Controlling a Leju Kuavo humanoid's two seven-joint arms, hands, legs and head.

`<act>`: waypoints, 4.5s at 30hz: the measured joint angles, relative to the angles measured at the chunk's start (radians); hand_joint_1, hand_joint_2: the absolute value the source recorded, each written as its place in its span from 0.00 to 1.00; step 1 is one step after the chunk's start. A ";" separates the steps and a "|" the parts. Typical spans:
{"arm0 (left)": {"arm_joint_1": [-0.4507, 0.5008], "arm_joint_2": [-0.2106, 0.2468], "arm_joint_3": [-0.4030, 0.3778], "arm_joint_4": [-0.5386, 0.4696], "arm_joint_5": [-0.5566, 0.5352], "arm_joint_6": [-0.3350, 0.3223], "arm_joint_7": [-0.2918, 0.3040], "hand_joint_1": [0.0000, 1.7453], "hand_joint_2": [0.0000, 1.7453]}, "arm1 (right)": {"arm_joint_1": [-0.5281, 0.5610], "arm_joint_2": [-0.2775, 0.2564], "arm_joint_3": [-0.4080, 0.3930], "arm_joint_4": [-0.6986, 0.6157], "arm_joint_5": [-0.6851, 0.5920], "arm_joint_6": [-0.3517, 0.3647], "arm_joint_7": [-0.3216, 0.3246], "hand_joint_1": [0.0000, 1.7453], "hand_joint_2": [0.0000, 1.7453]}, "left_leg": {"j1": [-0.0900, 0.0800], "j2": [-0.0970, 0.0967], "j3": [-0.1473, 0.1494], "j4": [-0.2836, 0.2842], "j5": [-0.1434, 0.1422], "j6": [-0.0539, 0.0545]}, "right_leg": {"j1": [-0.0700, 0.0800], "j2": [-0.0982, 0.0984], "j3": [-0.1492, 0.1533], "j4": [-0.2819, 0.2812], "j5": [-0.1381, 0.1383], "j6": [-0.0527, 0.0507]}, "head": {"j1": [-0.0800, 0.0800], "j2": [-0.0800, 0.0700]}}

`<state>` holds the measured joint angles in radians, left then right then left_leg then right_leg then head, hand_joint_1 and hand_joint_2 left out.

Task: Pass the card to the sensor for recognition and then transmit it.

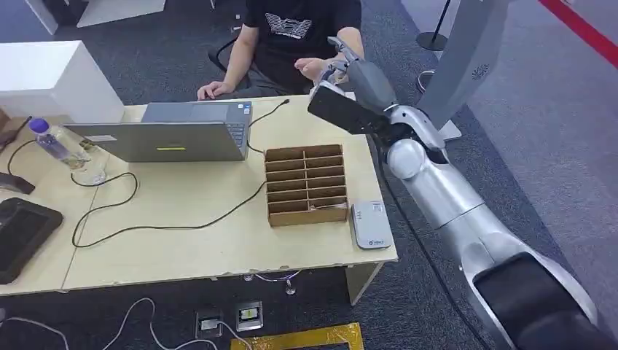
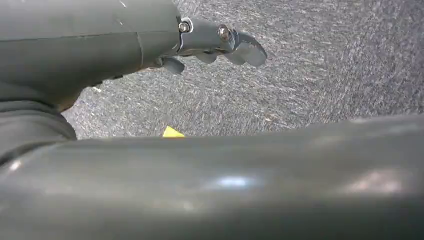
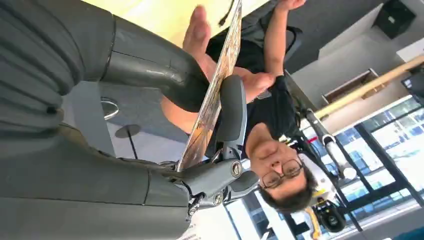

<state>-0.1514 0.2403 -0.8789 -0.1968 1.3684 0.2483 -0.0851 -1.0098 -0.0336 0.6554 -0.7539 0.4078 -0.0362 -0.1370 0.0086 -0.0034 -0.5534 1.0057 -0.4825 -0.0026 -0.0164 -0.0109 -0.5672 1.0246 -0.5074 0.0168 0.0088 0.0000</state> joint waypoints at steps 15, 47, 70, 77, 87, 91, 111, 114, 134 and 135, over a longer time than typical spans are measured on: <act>0.007 -0.018 -0.003 0.000 -0.032 0.004 0.023 0.00 0.00 | 0.010 0.015 0.023 0.155 0.045 -0.005 0.048 1.00 1.00 | 0.000 0.000 0.000 0.000 0.000 0.000 | 0.000 0.000 -0.001 0.000 0.000 0.000 | 0.000 0.000; 0.018 -0.030 -0.003 0.000 0.005 0.017 0.031 0.00 0.00 | 0.204 -0.160 -0.004 -0.058 -0.021 -0.085 0.192 0.00 1.00 | 0.000 0.003 0.001 0.000 -0.001 0.000 | 0.000 0.004 -0.001 -0.001 0.001 0.000 | 0.000 0.000; 0.021 -0.031 0.006 0.000 0.043 0.047 0.039 0.00 0.00 | 0.588 -0.425 -0.074 -0.647 0.274 -0.034 0.451 0.00 1.00 | 0.001 0.002 0.001 0.000 -0.001 0.000 | 0.001 0.001 0.001 -0.003 0.001 0.000 | 0.000 0.000; 0.019 -0.026 0.006 0.002 0.035 0.048 0.039 0.00 0.00 | 0.690 -0.431 -0.050 -0.707 0.367 -0.096 0.457 0.00 1.00 | 0.001 0.002 0.000 0.000 -0.001 0.000 | 0.001 0.001 0.000 -0.003 0.001 0.000 | 0.000 0.000; 0.010 -0.034 0.006 0.002 0.014 0.048 0.040 0.00 0.00 | 0.645 -0.248 0.005 -0.595 0.460 -0.207 0.396 0.00 1.00 | 0.003 0.001 0.000 -0.001 0.000 -0.001 | 0.003 0.001 0.000 -0.002 0.001 0.000 | 0.000 0.000; 0.010 -0.031 0.006 0.002 0.013 0.045 0.038 0.00 0.00 | 0.615 -0.204 0.015 -0.555 0.475 -0.195 0.394 0.00 1.00 | 0.003 0.001 -0.001 0.000 0.000 -0.001 | 0.003 0.001 0.000 -0.002 0.001 0.000 | 0.000 0.000; 0.010 -0.033 0.006 0.003 0.015 0.035 0.041 0.00 0.00 | 0.620 -0.103 0.014 -0.507 0.497 -0.077 0.457 0.00 1.00 | 0.003 0.001 -0.001 0.000 0.000 -0.001 | 0.003 0.001 0.000 -0.003 0.001 -0.001 | 0.000 0.000; 0.010 -0.032 0.006 0.003 0.010 0.026 0.041 0.00 0.00 | 0.635 -0.103 0.015 -0.507 0.497 -0.066 0.450 0.00 1.00 | 0.003 0.001 -0.001 0.000 0.000 -0.001 | 0.003 0.001 0.000 -0.003 0.001 -0.001 | 0.000 0.000; 0.010 -0.007 0.006 0.008 -0.013 0.007 0.010 0.00 0.00 | 0.619 -0.052 0.015 -0.410 0.591 -0.187 0.334 0.00 1.00 | 0.003 0.001 -0.001 0.000 -0.001 -0.001 | 0.003 0.001 0.000 -0.002 0.000 -0.001 | 0.000 0.000; 0.009 -0.006 0.006 0.008 -0.014 0.007 0.010 0.00 0.00 | 0.618 -0.049 0.015 -0.407 0.604 -0.187 0.334 0.00 1.00 | 0.003 0.001 -0.001 0.000 -0.001 -0.001 | 0.003 0.001 0.000 -0.002 0.000 -0.001 | 0.000 0.000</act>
<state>-0.1421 0.2338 -0.8728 -0.1888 1.3546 0.2548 -0.0752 -0.3917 -0.0824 0.6706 -1.1608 1.0117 -0.2228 0.1972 0.0114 -0.0020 -0.5542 1.0052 -0.4830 -0.0033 -0.0138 -0.0097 -0.5676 1.0221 -0.5069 0.0161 0.0092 0.0000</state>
